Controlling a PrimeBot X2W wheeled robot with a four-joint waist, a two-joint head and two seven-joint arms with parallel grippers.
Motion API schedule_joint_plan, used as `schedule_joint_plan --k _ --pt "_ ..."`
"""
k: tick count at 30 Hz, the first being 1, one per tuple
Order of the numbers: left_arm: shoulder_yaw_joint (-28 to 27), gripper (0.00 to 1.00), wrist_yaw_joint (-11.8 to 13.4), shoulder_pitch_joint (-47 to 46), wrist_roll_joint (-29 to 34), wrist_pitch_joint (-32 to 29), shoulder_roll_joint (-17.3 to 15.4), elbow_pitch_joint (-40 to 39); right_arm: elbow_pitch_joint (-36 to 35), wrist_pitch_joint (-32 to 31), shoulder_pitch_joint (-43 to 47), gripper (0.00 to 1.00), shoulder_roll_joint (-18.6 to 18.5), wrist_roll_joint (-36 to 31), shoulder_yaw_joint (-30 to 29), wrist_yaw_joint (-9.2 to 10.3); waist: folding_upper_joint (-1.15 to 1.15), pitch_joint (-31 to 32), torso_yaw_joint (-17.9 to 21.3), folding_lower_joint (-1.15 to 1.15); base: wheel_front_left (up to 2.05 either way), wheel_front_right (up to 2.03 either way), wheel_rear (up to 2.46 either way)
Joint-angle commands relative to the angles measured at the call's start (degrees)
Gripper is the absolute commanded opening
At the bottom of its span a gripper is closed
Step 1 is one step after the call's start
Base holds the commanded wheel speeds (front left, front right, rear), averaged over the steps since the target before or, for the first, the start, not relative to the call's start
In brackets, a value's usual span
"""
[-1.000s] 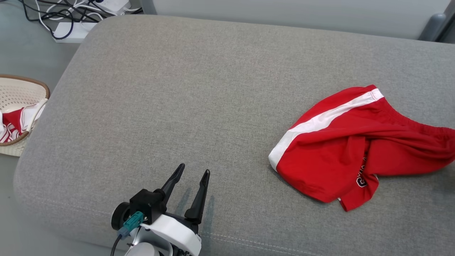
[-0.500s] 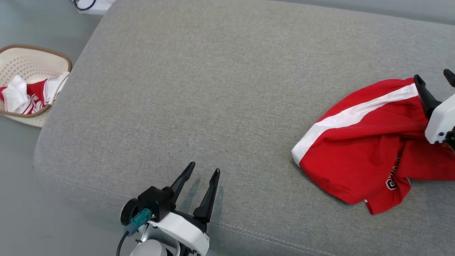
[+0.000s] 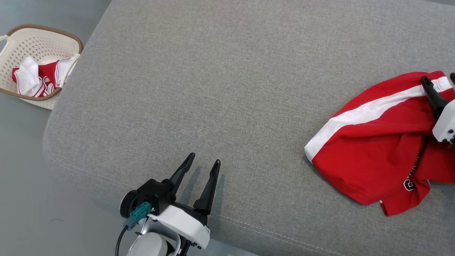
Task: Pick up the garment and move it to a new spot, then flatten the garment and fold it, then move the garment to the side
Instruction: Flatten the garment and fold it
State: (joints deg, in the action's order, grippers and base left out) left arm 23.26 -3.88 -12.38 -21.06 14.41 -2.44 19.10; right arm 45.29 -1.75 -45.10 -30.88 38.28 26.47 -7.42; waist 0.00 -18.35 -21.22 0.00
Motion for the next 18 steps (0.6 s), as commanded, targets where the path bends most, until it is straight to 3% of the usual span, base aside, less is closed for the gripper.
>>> schedule_joint_plan --k 1,12,15,16,17,18 --pt "-1.76 1.0 0.4 -2.24 0.53 0.59 -0.43 -1.55 -0.94 0.13 1.87 1.0 -0.77 0.84 0.31 -0.07 0.0 -0.09 0.33 0.0 0.0 0.0 0.0" --pt "-1.19 1.0 0.19 -3.02 0.87 0.59 -0.43 -1.37 -2.01 -2.76 1.77 1.0 -0.81 6.97 1.79 -0.07 0.0 -0.97 0.65 0.0 0.0 0.0 0.0" --pt "-1.32 1.0 0.19 -3.08 0.88 0.59 -0.43 -1.2 -2.84 -3.21 1.3 0.82 -1.35 7.69 3.06 -0.07 0.0 -1.02 0.46 0.0 0.0 0.0 0.0" --pt "-1.37 1.0 0.19 -3.08 0.89 0.59 -0.43 -1.14 -3.22 -3.47 1.2 0.7 -1.45 8.13 3.55 -0.07 0.0 -1.02 0.43 0.0 0.0 0.0 0.0" --pt "-1.42 1.0 0.17 -3.08 0.91 0.59 -0.43 -1.1 -3.66 -3.68 1.03 0.49 -1.67 8.41 4.13 -0.07 0.0 -1.0 0.4 0.0 0.0 0.0 0.0" --pt "-1.47 1.0 0.15 -3.07 0.92 0.59 -0.43 -1.06 -4.04 -3.81 0.8 0.42 -1.94 8.61 4.68 -0.07 0.0 -0.96 0.38 0.0 0.0 0.0 0.0"
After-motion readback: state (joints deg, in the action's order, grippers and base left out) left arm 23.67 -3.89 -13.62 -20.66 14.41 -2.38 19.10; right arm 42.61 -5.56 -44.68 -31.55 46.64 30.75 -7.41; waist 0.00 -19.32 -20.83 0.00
